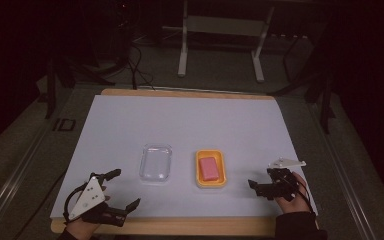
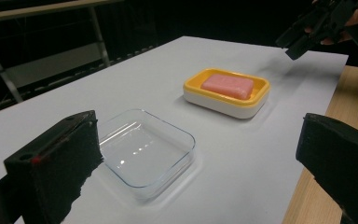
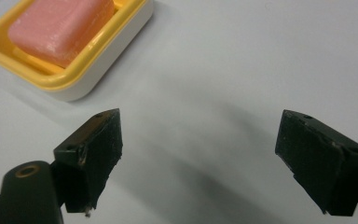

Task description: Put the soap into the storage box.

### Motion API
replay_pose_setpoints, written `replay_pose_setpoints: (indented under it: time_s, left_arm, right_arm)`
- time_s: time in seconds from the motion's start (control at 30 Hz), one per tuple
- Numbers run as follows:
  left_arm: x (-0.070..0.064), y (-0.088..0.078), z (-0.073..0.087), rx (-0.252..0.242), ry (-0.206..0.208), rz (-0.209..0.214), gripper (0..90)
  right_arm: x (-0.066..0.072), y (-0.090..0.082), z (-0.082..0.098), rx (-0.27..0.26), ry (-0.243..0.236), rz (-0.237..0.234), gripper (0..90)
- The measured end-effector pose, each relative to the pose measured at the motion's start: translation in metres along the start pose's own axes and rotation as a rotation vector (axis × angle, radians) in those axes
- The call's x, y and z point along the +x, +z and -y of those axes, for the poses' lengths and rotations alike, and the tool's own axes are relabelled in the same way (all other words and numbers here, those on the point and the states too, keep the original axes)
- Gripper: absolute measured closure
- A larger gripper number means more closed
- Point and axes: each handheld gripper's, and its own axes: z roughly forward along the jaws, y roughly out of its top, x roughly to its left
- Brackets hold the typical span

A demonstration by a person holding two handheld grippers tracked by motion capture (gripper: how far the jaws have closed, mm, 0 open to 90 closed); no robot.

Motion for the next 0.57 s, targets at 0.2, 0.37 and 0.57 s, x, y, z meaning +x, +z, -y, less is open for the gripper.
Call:
replay_pose_setpoints:
  time_s: [0.2, 0.37, 0.57]
  left_arm:
    - [-0.0001, -0.0002, -0.0001, 0.001, 0.002, 0.003, 0.2]
    - [-0.0007, 0.0, 0.0, 0.001, 0.002, 0.006, 0.2]
    - [-0.0004, -0.0005, -0.0001, -0.001, 0.003, 0.005, 0.2]
  right_arm:
    - [0.0005, 0.0061, 0.0025, 0.014, -0.008, -0.006, 14.6]
    - [-0.0002, 0.0065, 0.0026, 0.003, 0.002, -0.005, 14.6]
    - [-0.0008, 0.006, 0.0027, -0.007, 0.02, -0.004, 14.6]
